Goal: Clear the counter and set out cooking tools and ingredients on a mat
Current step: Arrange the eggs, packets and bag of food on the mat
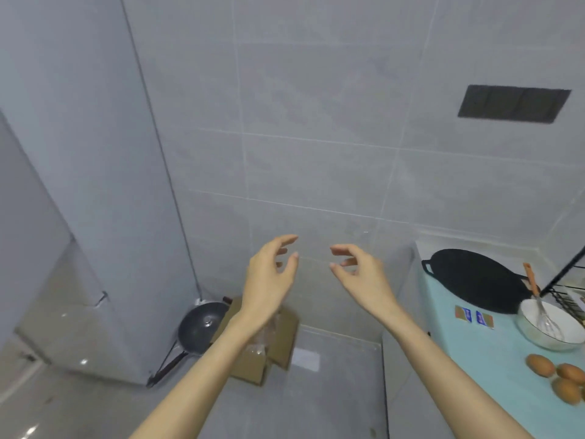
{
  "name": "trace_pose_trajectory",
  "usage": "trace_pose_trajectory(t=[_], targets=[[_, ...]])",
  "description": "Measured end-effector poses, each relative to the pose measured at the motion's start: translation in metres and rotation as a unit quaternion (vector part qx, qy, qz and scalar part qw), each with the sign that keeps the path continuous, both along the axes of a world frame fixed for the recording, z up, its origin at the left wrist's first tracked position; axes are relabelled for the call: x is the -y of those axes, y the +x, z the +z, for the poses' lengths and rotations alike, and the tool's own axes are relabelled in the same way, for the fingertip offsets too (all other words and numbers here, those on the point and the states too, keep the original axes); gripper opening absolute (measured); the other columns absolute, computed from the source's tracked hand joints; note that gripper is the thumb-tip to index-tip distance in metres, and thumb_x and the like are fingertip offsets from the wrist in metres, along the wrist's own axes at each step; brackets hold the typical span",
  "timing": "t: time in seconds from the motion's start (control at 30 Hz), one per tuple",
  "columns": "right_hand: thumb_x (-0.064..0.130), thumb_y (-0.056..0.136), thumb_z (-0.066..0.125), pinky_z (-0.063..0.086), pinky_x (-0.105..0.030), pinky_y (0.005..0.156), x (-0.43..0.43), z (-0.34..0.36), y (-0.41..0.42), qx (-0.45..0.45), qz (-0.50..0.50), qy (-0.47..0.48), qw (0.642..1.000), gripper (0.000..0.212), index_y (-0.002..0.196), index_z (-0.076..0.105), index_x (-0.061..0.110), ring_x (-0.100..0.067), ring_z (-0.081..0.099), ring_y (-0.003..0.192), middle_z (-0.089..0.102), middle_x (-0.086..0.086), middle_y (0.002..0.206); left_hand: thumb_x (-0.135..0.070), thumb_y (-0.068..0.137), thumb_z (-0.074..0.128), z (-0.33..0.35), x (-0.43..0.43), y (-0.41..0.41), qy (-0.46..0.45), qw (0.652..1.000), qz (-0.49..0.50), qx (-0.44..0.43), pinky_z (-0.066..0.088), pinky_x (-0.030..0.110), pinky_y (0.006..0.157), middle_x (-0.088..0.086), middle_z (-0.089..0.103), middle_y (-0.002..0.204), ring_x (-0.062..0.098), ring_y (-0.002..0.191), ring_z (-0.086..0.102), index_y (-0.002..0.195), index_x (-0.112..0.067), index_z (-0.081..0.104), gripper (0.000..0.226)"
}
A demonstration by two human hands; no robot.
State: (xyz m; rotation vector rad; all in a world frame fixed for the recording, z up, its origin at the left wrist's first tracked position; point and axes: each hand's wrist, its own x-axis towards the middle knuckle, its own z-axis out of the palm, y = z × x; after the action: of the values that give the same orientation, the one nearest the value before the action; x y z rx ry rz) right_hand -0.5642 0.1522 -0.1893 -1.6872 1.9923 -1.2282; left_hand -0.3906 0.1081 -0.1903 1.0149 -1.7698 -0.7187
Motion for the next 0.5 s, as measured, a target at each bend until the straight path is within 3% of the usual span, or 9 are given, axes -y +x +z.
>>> trace_pose_trajectory(t=[0.3, 0.5], targets=[[0.021, 0.089, 0.063, 0.045, -0.021, 0.081, 0.007, 0.016, 0.17, 0.01, 0.097, -0.01, 0.995, 0.031, 0.12, 0.061, 0.019, -0.009, 0.059, 0.095, 0.063, 0.008, 0.116, -0.022, 0.094, 0.056, 0.017, -0.027, 0.19, -0.008, 0.995, 0.094, 0.013, 0.047, 0.026, 0.092, -0.017, 0.058, 0.122, 0.005, 0.112, 0.054, 0.123, -0.028, 0.058, 0.03], [0.021, 0.09, 0.061, 0.045, -0.02, 0.083, 0.017, 0.024, 0.265, 0.011, 0.138, -0.018, 0.99, 0.031, 0.121, 0.06, 0.02, -0.008, 0.058, 0.097, 0.062, 0.008, 0.117, -0.023, 0.092, 0.055, 0.027, -0.018, 0.3, -0.072, 0.964, 0.207, 0.149, 0.027, 0.032, 0.11, 0.001, 0.046, 0.142, 0.02, 0.134, 0.037, 0.132, -0.021, 0.051, 0.04]])
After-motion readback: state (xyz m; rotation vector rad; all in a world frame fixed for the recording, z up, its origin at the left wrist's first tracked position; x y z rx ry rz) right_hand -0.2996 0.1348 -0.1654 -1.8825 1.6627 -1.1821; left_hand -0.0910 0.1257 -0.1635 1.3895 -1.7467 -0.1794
